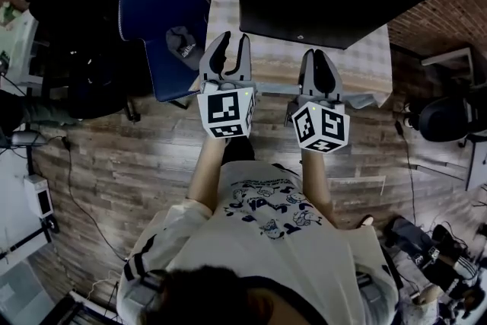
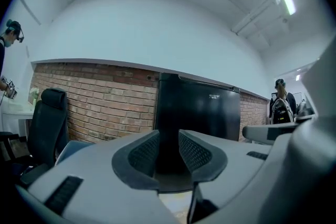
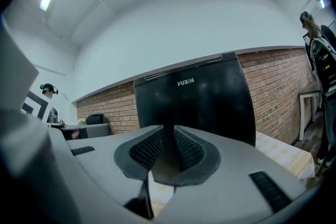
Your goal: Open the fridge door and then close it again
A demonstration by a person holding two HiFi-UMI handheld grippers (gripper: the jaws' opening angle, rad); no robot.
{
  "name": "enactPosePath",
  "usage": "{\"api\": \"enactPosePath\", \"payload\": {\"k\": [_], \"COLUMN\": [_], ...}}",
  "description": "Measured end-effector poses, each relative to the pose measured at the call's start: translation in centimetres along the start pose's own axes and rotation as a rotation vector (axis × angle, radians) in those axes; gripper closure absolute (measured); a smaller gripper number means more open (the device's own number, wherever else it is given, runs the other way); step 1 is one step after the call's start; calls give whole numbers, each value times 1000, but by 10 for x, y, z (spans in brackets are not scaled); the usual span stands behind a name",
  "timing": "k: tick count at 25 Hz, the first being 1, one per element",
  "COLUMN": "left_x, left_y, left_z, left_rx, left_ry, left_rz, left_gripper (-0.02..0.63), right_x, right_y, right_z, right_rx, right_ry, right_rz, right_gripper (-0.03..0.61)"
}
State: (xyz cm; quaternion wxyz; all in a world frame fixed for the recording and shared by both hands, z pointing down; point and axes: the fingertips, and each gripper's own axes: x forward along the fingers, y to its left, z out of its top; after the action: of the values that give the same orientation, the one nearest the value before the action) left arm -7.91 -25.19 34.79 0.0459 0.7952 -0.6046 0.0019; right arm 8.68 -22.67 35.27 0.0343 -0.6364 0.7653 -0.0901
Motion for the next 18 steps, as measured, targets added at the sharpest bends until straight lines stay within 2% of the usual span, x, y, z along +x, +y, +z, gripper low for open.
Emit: {"api": "enactPosePath", "payload": {"k": [10,18], "left_x": [66,107], "left_y": [33,41], "left_z": [-15,-37], "left_rx": [9,6], "left_ry": [60,110], "left_rz": [-88,-208], "left_gripper": [465,423], "right_x": [59,90], "right_y": [5,8], "right_z": [-10,-23], "right_rx": [-5,-23], "right_ry": [30,66], "right_rz": [-47,-53], "right_gripper": [506,506]}}
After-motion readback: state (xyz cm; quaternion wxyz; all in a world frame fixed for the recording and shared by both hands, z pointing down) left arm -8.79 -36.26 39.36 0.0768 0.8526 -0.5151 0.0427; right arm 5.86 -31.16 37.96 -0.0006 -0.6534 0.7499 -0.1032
